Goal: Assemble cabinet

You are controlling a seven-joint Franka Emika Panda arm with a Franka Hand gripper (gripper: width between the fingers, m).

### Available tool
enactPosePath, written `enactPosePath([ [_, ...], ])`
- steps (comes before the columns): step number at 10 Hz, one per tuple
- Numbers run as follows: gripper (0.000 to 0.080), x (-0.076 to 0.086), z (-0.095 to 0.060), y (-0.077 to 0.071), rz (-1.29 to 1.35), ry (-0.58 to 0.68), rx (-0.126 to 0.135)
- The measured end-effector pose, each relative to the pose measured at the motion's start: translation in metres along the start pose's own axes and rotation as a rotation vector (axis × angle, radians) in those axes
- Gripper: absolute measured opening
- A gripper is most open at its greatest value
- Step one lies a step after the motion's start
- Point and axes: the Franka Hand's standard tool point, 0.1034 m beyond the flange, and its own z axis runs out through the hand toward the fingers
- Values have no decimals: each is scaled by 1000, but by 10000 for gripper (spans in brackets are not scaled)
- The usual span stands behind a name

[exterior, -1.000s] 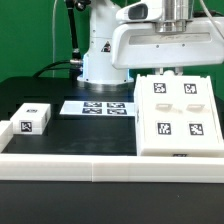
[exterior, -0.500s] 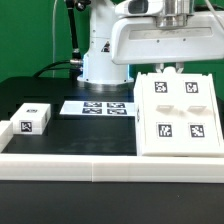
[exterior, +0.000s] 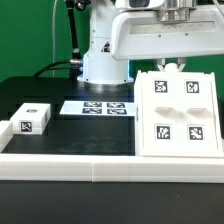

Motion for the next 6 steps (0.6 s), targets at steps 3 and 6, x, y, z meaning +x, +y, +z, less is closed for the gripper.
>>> enactPosePath([
  [3, 4, 4, -10, -3, -5, -22, 5],
  [6, 4, 16, -18, -1, -16, -25, 8],
])
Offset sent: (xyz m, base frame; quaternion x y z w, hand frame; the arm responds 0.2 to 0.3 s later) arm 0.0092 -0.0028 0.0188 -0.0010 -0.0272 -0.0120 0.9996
